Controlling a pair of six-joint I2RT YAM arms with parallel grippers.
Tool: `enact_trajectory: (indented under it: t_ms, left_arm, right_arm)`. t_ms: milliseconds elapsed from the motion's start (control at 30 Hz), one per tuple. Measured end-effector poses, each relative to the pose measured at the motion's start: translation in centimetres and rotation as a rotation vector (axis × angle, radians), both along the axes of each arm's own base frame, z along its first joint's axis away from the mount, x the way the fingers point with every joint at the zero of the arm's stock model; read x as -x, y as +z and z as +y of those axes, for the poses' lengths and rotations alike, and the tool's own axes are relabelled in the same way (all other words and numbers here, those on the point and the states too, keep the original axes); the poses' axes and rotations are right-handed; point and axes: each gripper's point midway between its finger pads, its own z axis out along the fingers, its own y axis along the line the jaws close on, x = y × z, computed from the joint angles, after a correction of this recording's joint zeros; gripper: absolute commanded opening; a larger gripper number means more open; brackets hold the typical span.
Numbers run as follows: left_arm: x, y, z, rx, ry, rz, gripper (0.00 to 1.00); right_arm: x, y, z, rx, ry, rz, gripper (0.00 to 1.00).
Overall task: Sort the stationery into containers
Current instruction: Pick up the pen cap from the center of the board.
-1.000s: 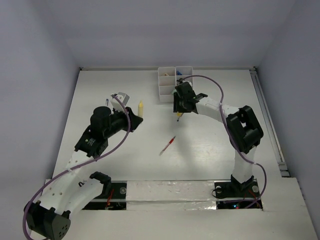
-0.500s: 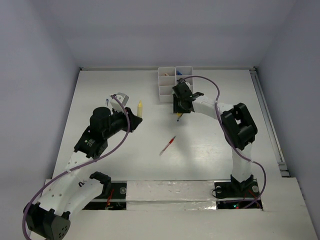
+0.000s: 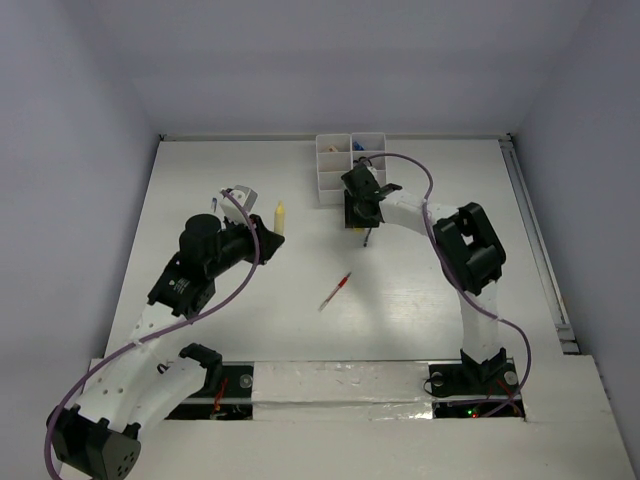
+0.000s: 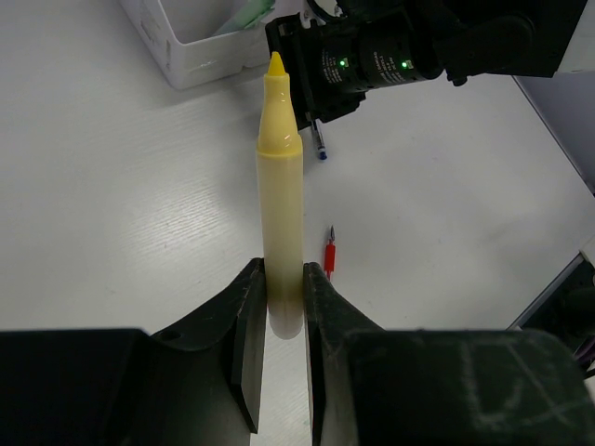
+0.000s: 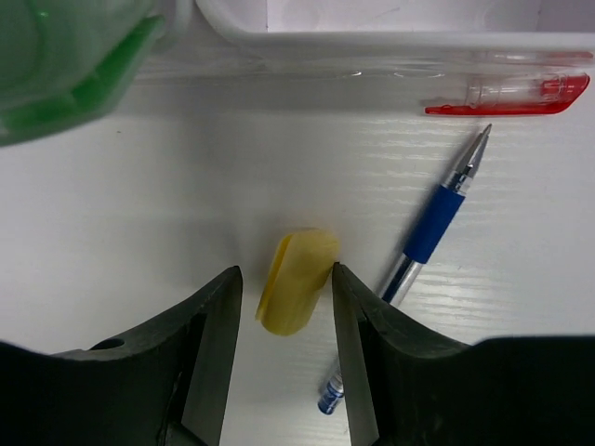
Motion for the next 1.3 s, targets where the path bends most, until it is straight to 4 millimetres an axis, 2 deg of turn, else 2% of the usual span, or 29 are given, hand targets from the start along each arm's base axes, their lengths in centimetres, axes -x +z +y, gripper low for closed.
enact_trajectory:
  t_ms: [67,300,367,567,667,833,900,1000,1200,1300]
  left_arm:
    - [0.0,0.1,0.0,0.001,0.001,-0.002,0.00]
    - [0.1,0.3,0.1,0.003,0.001,-0.008,0.00]
    - [0.1,0.3,0.1,0.004,0.001,-0.009,0.00]
    - [0.1,0.3,0.1,0.003,0.002,-0.009,0.00]
    - [0.1,0.3,0.1,0.003,0.002,-0.009,0.00]
    - [0.1,0.3,0.1,0.004,0.002,-0.009,0.00]
    - [0.1,0.3,0.0,0.005,-0.001,-0.009,0.00]
    - [0.3,0.4,-0.2,0.010,-0.017,-0.008,0.00]
    - [0.9,1.1,-1.1,0.046,-0.073,-0.016,0.00]
    - [1.1,1.3,-1.4,0.061,-0.094,-0.017,0.00]
  right_arm:
    - [-0.1,0.2,0.1,0.000,0.001,-0.001,0.47]
    - [-0.2,0.5,0.3,-0.006,0.012,-0.004,0.25]
    - [-0.2,0.5,0.4,-0.008,0.016,-0.003,0.23]
    - [-0.2,0.5,0.6,-0.018,0.027,-0.001,0.03]
    - [-0.2,0.6,1.5,-0.067,0.051,-0.011,0.00]
    - [1.5,1.1,3.3,-0.195,0.125,-0.003,0.00]
    - [2.3,2.1,4.3,-0.269,0.162,-0.009,0.00]
    - [3.4,4.7,6.4,-0.430,0.229,-0.054,0.00]
    - [5.6,12.4,10.5,-0.805,0.371,-0.162,0.00]
    - [6.7,14.6,11.9,-0.950,0.432,-0.170,0.00]
